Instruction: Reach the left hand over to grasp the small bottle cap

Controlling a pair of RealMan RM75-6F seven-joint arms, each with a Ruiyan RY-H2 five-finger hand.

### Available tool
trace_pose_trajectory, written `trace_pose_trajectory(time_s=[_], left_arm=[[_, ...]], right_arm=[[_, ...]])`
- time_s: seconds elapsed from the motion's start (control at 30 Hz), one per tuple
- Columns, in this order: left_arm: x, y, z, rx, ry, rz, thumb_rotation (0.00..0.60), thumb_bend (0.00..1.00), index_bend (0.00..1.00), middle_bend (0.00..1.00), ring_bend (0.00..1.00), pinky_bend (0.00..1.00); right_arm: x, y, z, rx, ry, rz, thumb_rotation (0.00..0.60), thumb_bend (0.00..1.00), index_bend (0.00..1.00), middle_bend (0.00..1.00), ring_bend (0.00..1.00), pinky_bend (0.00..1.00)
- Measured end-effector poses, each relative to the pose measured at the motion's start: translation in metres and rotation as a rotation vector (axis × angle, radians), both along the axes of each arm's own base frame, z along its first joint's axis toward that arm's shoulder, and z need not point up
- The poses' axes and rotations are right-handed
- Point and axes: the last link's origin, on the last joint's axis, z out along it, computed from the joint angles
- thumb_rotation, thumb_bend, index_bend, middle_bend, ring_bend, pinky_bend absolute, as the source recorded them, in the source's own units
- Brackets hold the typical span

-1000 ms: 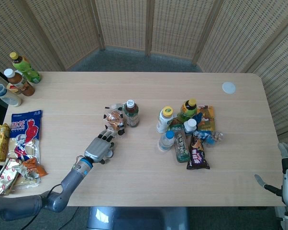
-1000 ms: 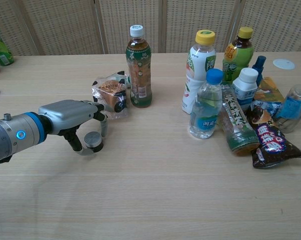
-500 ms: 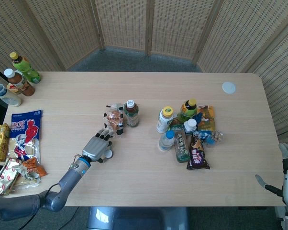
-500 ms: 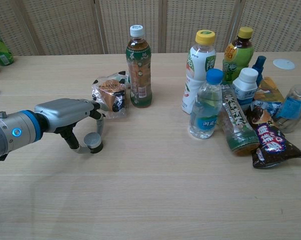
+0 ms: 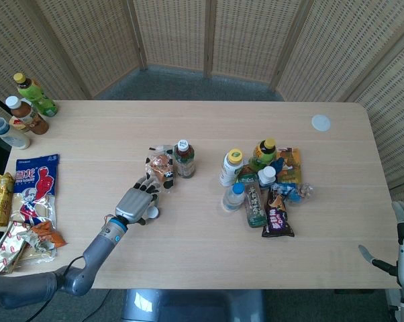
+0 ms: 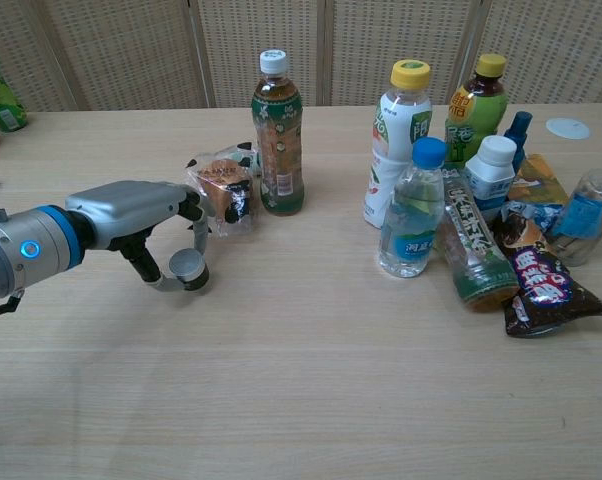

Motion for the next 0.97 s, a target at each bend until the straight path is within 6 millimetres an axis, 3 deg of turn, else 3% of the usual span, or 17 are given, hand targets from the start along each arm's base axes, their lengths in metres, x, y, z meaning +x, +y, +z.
trace_pose_trajectory(time_s=[0.3, 0.73, 0.97], left_arm=[[0.024, 0.004, 0.053, 0.055, -0.110, -0.012, 0.600, 0.29, 0.64, 0.18, 0.00, 0.00], [0.071, 0.012, 0.172, 0.234, -0.277, -0.043, 0.600, 0.29, 0.64, 0.18, 0.00, 0.00], [0.084, 0.013, 0.201, 0.276, -0.386, -0.035, 0.600, 0.29, 0.64, 0.19, 0.00, 0.00]], right_arm=[[-0.002, -0.004, -0.008, 0.020, -0.022, 0.018, 0.524, 0.15, 0.00, 0.00, 0.00, 0.00], [-0.001, -0.006, -0.017, 0.043, -0.047, 0.051, 0.520, 0.15, 0.00, 0.00, 0.00, 0.00], [0.000, -0.006, -0.020, 0.045, -0.054, 0.055, 0.522, 0.15, 0.00, 0.00, 0.00, 0.00]])
